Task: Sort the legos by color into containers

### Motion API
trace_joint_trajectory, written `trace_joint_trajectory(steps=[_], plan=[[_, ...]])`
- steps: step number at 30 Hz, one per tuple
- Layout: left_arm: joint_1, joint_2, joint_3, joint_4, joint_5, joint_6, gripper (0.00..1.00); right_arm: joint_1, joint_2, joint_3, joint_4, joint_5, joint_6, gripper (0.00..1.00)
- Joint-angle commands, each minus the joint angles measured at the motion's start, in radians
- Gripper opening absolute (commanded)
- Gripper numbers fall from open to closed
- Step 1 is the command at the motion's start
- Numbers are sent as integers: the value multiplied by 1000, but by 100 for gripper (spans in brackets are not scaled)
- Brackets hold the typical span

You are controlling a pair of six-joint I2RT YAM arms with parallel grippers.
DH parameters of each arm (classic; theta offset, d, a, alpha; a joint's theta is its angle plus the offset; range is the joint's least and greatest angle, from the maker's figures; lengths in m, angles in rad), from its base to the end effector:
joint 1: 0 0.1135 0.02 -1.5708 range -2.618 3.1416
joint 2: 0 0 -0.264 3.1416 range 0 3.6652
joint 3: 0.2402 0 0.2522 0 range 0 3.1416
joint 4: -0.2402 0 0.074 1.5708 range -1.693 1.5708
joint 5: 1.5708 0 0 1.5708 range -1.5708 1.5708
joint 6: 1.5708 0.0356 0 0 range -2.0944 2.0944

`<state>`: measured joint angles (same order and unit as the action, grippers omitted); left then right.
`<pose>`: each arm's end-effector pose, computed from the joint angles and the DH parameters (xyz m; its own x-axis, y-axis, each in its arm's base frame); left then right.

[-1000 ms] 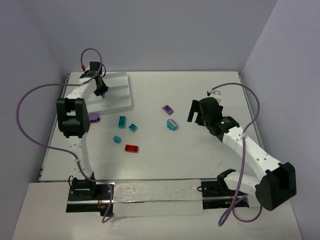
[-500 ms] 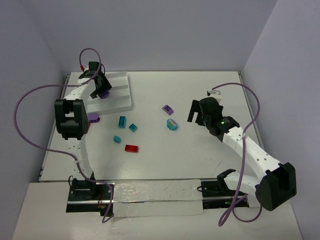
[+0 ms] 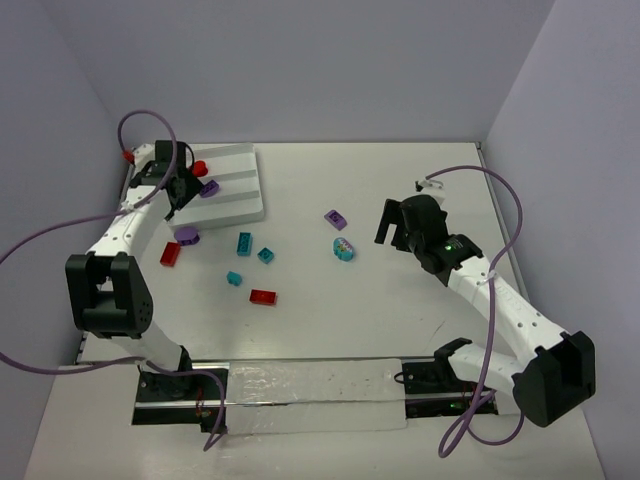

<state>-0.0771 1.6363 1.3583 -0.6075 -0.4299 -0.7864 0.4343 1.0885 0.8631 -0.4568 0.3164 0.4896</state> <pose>0.3567 -0.0127 0.2851 -0.4087 -0.6137 -0.6755 -0.6827 0.6968 -0.2200 0.2164 0.0882 0.2831 -0.5898 0.2191 -0.7773 0.1094 0.9753 0.1919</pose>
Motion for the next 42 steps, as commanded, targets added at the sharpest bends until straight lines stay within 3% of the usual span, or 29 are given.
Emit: trace_joint_trajectory(steps=[1, 7, 21, 42], plan=[[0, 31, -61, -74, -62, -174, 83, 8, -27, 19, 31, -3, -4, 100], [5, 45, -120, -18, -62, -263, 85, 8, -40, 15, 21, 14, -14, 100], [31, 123, -146, 32, -66, -366, 70, 9, -27, 4, 21, 13, -14, 100], [56, 198, -219, 133, -29, -395, 74, 9, -35, -6, 7, 19, -20, 100]])
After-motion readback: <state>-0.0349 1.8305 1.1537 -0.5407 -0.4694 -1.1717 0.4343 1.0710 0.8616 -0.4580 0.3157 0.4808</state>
